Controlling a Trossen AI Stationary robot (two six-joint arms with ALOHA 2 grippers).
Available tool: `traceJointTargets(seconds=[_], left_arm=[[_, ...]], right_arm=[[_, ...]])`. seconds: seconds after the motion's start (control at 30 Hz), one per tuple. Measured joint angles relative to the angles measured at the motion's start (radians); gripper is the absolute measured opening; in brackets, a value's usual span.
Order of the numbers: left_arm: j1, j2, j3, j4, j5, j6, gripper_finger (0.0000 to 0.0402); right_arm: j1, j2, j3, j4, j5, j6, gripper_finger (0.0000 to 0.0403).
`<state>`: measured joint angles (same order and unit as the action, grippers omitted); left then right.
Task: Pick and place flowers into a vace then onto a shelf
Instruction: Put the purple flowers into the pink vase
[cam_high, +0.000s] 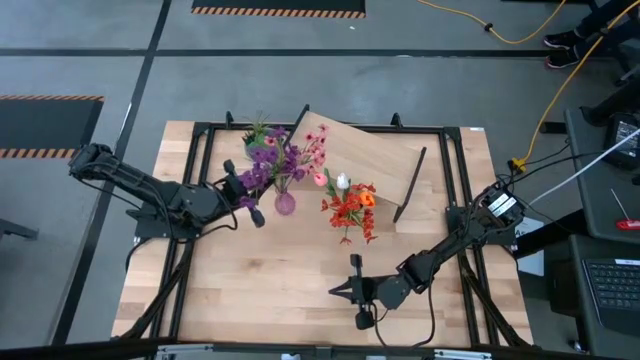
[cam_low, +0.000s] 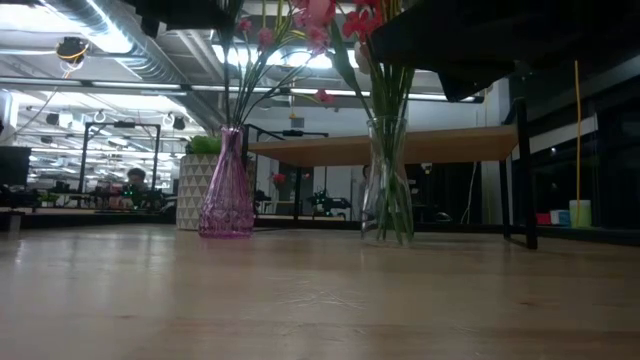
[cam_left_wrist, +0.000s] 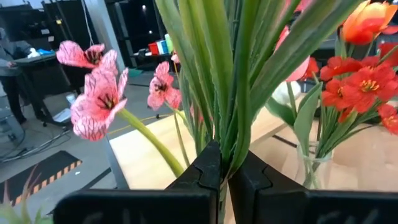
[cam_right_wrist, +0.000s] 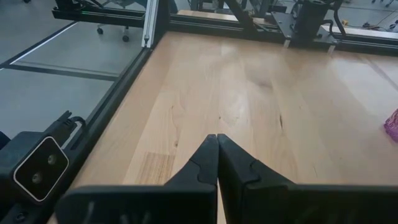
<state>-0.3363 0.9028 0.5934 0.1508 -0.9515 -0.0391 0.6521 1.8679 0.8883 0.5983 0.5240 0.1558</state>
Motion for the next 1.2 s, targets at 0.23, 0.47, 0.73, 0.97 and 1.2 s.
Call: traceJointTargets(seconds=[0.23,0.47,0.73,0.97,1.2], left_arm=[[0.000,0.000,0.000,-0.053,-0.049,-0.053,0.0008],[0.000,0.000,0.000,-0.055,-0.050,-0.057,0.0008],[0.000,0.057,0.000,-0.066,-0.092,-0.088,0.0008],[0.000,0.124,0.000,-0.073,-0.132,-0.123,0.0008],[0.000,0.146,0.000,-0.081,-0.127,-0.163,0.0008]], right_arm=[[0.000,0.000,0.000,0.000,0.000,0.001,0.0003],[0.000,0.000,0.000,0.001,0.000,0.001,0.0003],[0.000,0.000,0.000,0.001,0.000,0.011,0.0004],[0.000,0.000,0.000,0.001,0.000,0.026,0.0004],[0.000,0.000,0.000,0.001,0.000,0.025,0.0005]])
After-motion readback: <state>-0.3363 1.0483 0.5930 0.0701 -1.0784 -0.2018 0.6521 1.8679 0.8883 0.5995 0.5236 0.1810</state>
